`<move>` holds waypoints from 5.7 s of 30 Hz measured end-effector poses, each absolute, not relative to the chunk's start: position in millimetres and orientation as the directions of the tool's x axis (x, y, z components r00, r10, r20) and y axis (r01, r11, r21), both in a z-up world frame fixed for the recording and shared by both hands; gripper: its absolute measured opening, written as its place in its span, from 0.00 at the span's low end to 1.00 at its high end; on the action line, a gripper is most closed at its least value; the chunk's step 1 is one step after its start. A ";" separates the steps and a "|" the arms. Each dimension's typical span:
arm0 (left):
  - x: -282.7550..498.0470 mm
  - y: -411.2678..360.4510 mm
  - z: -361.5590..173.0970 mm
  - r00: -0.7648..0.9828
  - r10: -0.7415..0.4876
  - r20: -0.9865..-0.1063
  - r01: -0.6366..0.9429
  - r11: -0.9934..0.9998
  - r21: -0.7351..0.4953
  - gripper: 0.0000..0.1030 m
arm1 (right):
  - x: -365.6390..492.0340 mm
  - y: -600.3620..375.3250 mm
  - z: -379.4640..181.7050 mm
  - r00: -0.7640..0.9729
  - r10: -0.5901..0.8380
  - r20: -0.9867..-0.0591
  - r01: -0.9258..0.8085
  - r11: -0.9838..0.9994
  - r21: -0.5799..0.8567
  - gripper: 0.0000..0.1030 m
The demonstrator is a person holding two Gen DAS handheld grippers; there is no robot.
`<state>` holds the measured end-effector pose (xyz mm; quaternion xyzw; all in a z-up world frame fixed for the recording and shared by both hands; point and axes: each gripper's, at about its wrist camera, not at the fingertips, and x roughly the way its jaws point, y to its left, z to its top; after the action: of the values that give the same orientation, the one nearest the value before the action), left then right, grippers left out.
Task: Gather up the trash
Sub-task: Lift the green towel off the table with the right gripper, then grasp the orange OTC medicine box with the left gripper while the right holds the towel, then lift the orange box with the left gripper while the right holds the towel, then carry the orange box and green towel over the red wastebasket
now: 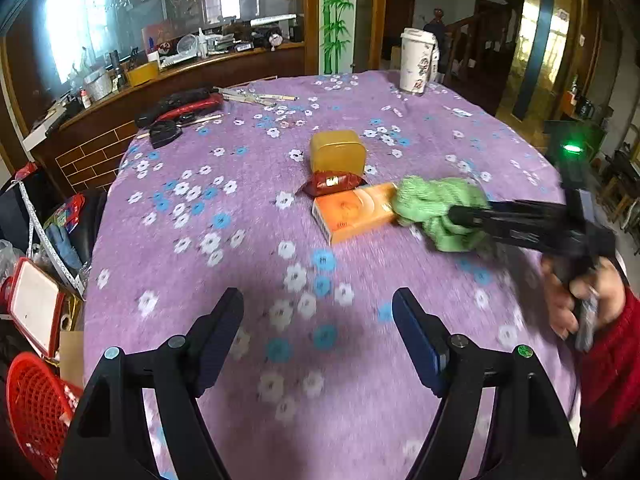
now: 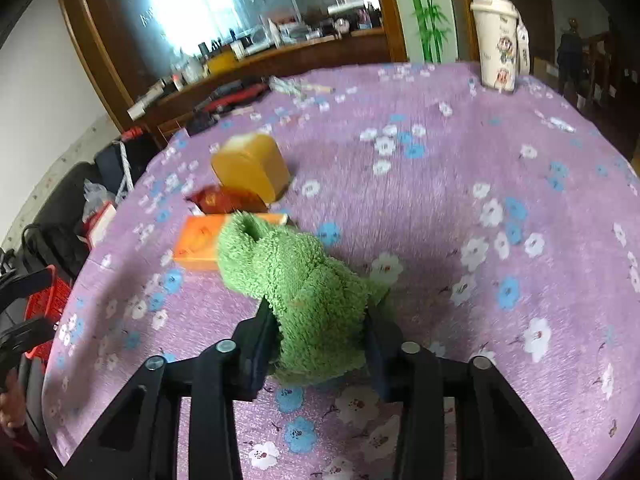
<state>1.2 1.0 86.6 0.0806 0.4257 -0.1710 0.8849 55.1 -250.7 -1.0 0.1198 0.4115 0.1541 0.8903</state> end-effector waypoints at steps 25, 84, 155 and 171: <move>79.2 -78.8 22.5 0.306 -0.443 -0.843 0.577 0.790 -0.206 0.73 | 41.8 -314.7 12.8 0.741 0.390 -0.546 -0.045 0.841 0.539 0.39; 30.9 -42.8 46.7 0.731 -0.256 -0.632 0.288 0.956 -0.053 0.44 | 20.0 -245.7 32.8 0.797 0.323 -0.509 -0.220 0.942 0.254 0.40; -77.0 58.3 105.4 0.864 -0.014 -0.503 0.054 0.996 0.065 0.44 | -47.8 -144.7 71.7 0.735 0.391 -0.554 -0.316 0.920 0.230 0.40; -104.9 159.6 102.8 0.858 0.098 -0.504 -0.107 0.994 0.011 0.44 | -52.0 -39.0 83.1 0.652 0.495 -0.574 -0.477 0.856 0.197 0.40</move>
<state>-104.9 159.6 102.8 -0.0088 0.2612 0.0531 0.9638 -52.0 -39.0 83.1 0.0142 0.3200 0.2675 0.9088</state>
